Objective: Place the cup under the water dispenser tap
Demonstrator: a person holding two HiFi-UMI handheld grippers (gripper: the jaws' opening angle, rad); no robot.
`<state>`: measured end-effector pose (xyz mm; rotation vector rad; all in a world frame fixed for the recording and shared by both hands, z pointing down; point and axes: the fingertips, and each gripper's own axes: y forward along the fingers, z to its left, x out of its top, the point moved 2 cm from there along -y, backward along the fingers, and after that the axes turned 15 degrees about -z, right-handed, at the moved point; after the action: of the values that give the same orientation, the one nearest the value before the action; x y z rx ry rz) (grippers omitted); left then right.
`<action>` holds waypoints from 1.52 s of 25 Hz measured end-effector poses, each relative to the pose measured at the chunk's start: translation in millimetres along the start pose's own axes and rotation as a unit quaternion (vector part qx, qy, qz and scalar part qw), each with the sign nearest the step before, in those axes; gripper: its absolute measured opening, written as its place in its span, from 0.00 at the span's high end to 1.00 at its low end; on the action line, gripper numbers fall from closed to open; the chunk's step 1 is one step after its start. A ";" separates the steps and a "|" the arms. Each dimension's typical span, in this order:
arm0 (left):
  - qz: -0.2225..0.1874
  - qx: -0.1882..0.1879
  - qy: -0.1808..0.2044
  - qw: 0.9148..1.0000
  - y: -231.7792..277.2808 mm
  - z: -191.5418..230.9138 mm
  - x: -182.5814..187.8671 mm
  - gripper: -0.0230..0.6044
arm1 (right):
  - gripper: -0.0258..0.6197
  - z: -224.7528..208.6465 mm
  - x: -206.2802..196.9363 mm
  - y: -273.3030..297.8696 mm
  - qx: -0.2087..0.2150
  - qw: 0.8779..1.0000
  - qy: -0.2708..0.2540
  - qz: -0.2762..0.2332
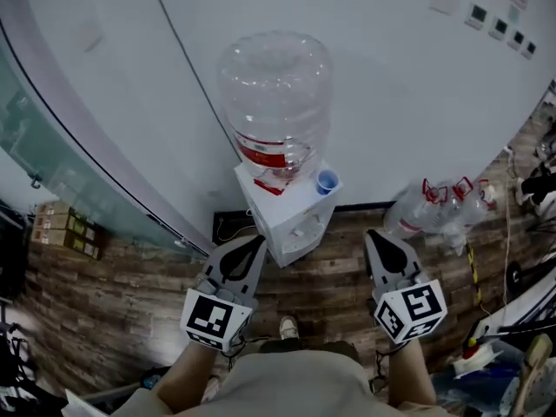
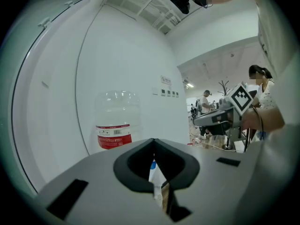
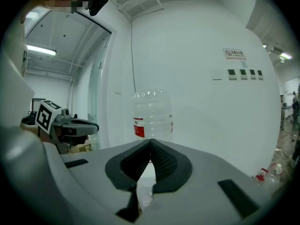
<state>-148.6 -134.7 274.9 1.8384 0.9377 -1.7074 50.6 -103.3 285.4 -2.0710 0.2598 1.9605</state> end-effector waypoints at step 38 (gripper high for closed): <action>0.054 0.091 -0.012 0.994 118.0 29.1 -98.3 0.96 | 0.31 -108.4 -160.8 201.4 0.088 0.991 0.018 0.099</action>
<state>-80.6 -250.9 354.4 1.9408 0.6792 -1.7948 79.1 -338.0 434.7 -2.0344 0.6437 1.9305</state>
